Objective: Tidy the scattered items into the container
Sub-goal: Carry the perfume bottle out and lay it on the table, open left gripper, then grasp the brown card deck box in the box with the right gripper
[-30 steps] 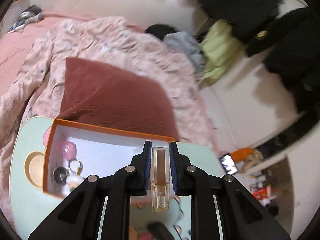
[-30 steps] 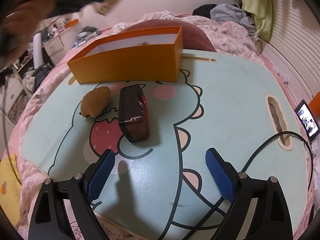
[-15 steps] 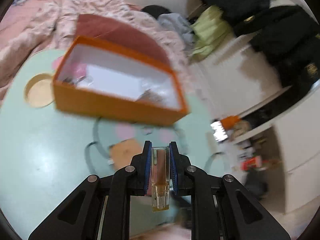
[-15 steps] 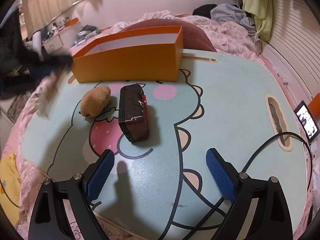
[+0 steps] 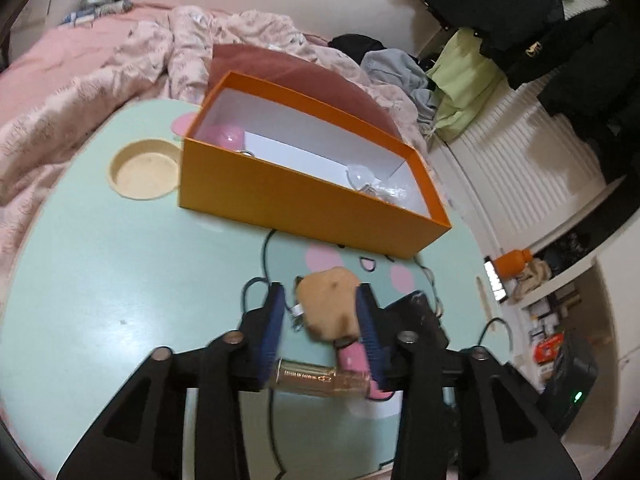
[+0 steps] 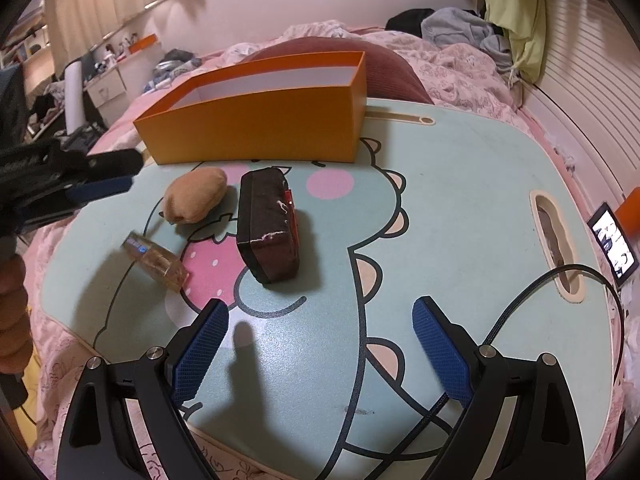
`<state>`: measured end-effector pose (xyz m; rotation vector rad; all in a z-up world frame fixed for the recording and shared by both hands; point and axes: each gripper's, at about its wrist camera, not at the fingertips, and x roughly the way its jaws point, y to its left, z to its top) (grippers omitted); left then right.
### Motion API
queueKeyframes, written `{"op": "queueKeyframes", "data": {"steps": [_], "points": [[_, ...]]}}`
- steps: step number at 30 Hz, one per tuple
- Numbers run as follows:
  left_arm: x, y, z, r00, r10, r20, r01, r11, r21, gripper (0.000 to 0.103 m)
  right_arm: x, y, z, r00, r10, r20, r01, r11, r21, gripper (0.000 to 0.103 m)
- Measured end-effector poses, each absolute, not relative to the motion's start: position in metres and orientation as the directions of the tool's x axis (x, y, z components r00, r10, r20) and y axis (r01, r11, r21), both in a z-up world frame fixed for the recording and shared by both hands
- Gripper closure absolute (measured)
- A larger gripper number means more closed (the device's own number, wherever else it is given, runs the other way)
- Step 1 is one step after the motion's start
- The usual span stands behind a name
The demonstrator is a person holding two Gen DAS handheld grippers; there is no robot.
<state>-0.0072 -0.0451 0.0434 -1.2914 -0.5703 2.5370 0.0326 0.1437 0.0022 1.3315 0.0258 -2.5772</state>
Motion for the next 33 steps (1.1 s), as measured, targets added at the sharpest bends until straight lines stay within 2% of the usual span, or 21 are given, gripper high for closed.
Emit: {"op": "queueKeyframes", "data": {"steps": [8, 13, 18, 23, 25, 27, 29, 31, 33], "points": [[0.039, -0.034, 0.031, -0.582, 0.220, -0.783, -0.030, -0.968, -0.250, 0.063, 0.032, 0.144, 0.002, -0.555, -0.210, -0.805, 0.218, -0.971, 0.103, 0.009], [0.058, -0.028, 0.023, -0.561, 0.221, -0.798, -0.042, -0.970, -0.239, 0.063, 0.031, 0.152, 0.006, -0.554, -0.225, -0.802, 0.196, -0.971, 0.137, 0.010], [0.058, -0.023, 0.016, -0.548, 0.165, -0.820, -0.033, -0.984, -0.175, 0.063, 0.032, 0.155, 0.024, -0.589, -0.219, -0.778, 0.195, -0.973, 0.127, 0.010], [0.056, -0.019, 0.014, -0.550, 0.115, -0.827, -0.032, -0.993, -0.117, 0.058, 0.029, 0.151, 0.055, -0.644, -0.206, -0.737, 0.195, -0.976, 0.102, 0.010], [0.055, -0.016, 0.012, -0.553, 0.083, -0.829, -0.029, -0.996, -0.081, 0.047, 0.023, 0.145, 0.069, -0.661, -0.220, -0.717, 0.220, -0.971, 0.095, 0.011], [0.054, -0.012, 0.008, -0.555, 0.045, -0.831, -0.029, -0.999, -0.035, 0.029, 0.013, 0.138, 0.082, -0.665, -0.219, -0.714, 0.238, -0.968, 0.075, 0.015], [0.053, -0.010, 0.006, -0.559, 0.057, -0.827, -0.044, -0.998, -0.039, 0.022, -0.004, 0.131, 0.096, -0.650, -0.230, -0.724, 0.268, -0.961, 0.064, 0.024], [0.052, -0.009, 0.005, -0.563, 0.060, -0.825, -0.049, -0.998, -0.040, 0.018, -0.024, 0.128, 0.110, -0.623, -0.258, -0.738, 0.290, -0.953, 0.089, 0.029], [0.050, -0.008, 0.002, -0.565, 0.063, -0.823, -0.052, -0.998, -0.041, 0.007, -0.053, 0.125, 0.122, -0.573, -0.298, -0.763, 0.305, -0.942, 0.139, 0.036]]}}
